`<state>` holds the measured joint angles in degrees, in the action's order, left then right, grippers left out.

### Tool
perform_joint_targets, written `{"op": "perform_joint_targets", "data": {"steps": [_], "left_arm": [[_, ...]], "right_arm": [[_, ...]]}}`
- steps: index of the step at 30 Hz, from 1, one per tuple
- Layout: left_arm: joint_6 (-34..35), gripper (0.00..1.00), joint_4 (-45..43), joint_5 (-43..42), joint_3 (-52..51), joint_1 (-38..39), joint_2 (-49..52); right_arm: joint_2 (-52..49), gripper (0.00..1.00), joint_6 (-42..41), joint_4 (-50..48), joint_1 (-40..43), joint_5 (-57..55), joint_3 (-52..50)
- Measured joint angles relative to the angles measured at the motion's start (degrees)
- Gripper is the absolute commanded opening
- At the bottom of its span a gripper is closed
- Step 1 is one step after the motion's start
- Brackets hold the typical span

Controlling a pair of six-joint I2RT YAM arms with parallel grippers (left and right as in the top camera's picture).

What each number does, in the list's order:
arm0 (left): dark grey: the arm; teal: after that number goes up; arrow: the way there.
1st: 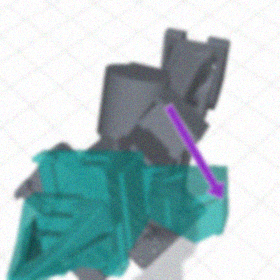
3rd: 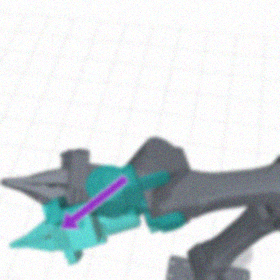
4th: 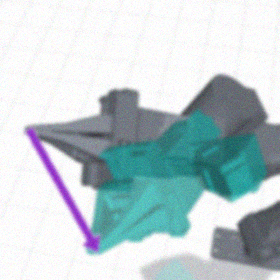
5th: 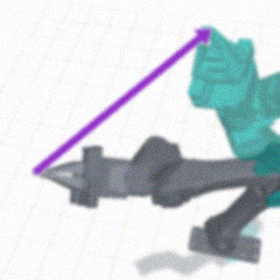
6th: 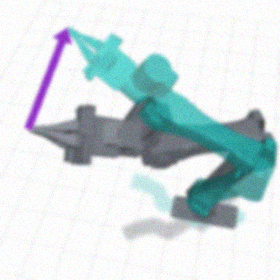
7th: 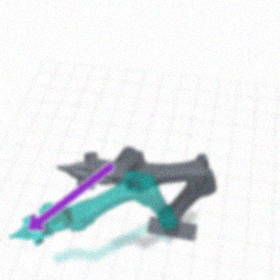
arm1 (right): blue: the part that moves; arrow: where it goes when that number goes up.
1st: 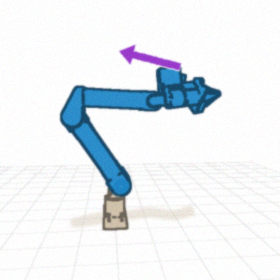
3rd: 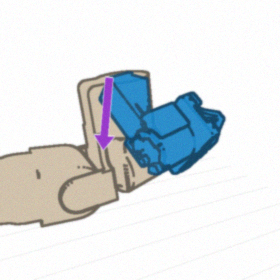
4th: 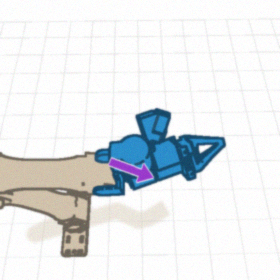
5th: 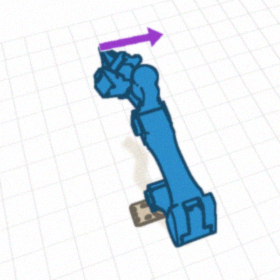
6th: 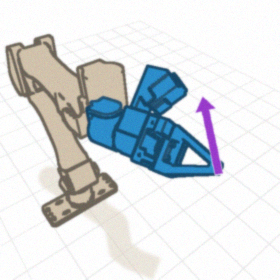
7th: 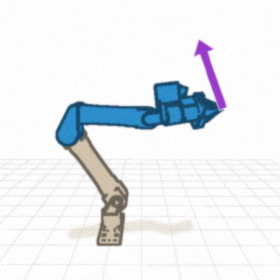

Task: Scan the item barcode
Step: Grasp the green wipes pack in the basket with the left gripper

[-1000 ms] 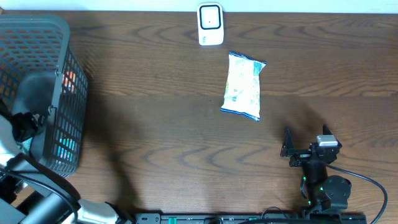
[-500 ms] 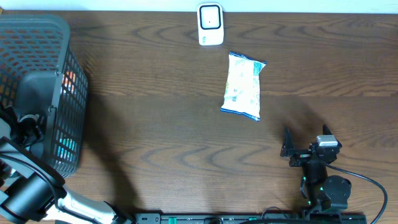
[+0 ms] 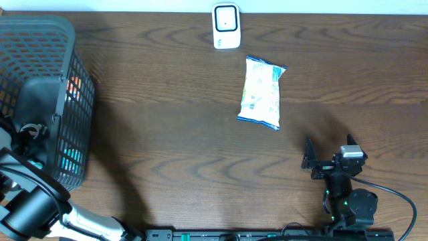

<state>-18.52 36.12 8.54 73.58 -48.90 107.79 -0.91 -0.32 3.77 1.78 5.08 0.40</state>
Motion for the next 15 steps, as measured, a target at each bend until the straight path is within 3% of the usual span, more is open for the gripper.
{"op": "perform_joint_targets", "data": {"steps": [7,15], "left_arm": [[8.0,0.07,0.5,-0.3,-0.6,0.5,-4.7],[18.9,0.07,-4.8,-8.9,-1.0,1.1,-27.3]], "right_arm": [[0.0,0.99,0.0,0.0,0.0,0.0,0.0],[0.0,0.99,0.0,0.0,0.0,0.0,0.0]]}}
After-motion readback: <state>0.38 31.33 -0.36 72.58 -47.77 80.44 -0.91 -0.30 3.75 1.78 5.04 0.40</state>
